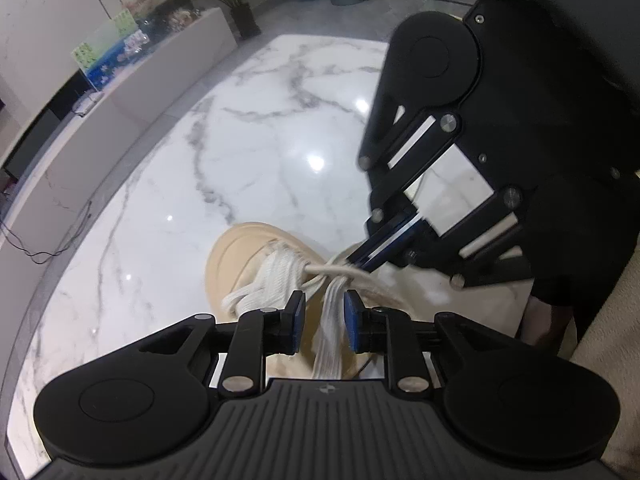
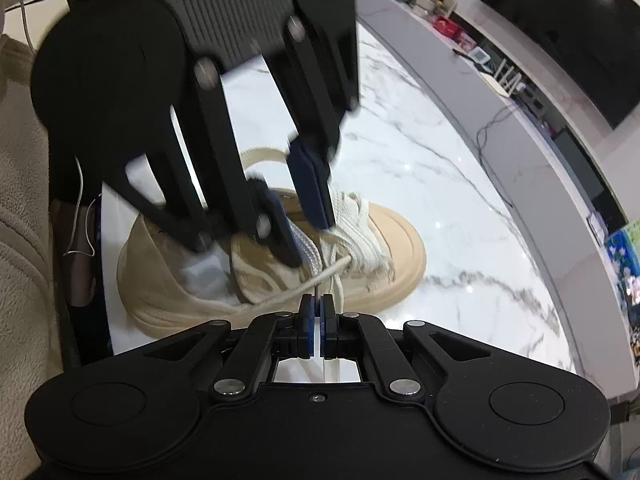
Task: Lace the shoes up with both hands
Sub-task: 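Pull the lace away from the sneaker with the right gripper while the left gripper opens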
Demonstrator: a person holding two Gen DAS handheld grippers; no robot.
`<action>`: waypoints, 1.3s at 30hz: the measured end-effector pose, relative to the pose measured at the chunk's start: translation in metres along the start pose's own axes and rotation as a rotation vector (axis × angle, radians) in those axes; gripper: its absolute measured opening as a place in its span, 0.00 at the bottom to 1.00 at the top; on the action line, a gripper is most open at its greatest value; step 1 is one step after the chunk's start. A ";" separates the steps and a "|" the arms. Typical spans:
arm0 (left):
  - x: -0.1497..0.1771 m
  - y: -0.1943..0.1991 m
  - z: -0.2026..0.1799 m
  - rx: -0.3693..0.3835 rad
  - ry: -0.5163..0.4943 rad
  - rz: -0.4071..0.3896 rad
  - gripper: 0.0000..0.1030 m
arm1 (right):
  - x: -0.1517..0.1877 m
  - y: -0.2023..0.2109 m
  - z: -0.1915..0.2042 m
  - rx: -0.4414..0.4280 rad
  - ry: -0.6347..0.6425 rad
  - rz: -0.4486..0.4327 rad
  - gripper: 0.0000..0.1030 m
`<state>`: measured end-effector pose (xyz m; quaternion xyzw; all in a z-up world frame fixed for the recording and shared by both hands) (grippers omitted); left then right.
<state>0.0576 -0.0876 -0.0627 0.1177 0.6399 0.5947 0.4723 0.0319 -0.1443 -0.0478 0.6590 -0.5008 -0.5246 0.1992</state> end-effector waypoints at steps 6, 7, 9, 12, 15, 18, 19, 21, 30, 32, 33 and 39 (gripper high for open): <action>0.014 0.015 0.004 -0.025 0.046 0.001 0.22 | 0.016 0.001 -0.012 0.075 -0.057 0.070 0.01; 0.016 0.016 0.004 -0.022 0.054 0.002 0.22 | 0.019 0.004 -0.017 0.091 -0.069 0.079 0.01; 0.021 0.018 0.003 -0.019 0.069 0.007 0.22 | 0.024 0.007 -0.025 0.124 -0.094 0.095 0.01; 0.028 0.018 0.002 -0.013 0.089 0.018 0.22 | 0.031 0.009 -0.035 0.177 -0.125 0.122 0.01; 0.034 0.016 0.001 -0.004 0.108 0.028 0.22 | 0.038 0.007 -0.042 0.227 -0.147 0.161 0.01; 0.031 0.013 0.005 -0.006 0.136 0.015 0.22 | 0.045 0.004 -0.050 0.257 -0.164 0.194 0.01; 0.029 0.012 0.007 -0.008 0.143 0.005 0.22 | 0.047 0.003 -0.054 0.262 -0.169 0.202 0.01; 0.024 0.010 0.009 -0.010 0.152 -0.011 0.22 | 0.050 -0.001 -0.052 0.252 -0.181 0.214 0.01; 0.029 0.000 0.015 -0.009 0.181 0.010 0.21 | 0.062 -0.025 -0.033 0.183 -0.236 0.258 0.01; 0.031 0.001 0.017 -0.011 0.187 0.011 0.21 | 0.064 -0.031 -0.028 0.167 -0.248 0.268 0.01; 0.032 0.002 0.018 -0.013 0.192 0.012 0.21 | 0.066 -0.033 -0.026 0.159 -0.254 0.273 0.01; 0.030 0.006 0.015 -0.017 0.174 0.001 0.21 | 0.079 -0.033 -0.005 0.052 -0.290 0.296 0.01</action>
Point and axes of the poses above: each gripper's, at about its wrist camera, not at the fingertips, and y roughly against the way its jaws point, z to its left, x to its underside, the point moved 8 cm from there along -y, roughly the way its jaws point, and after that the axes turned 5 degrees about x, right-handed, at the moved point
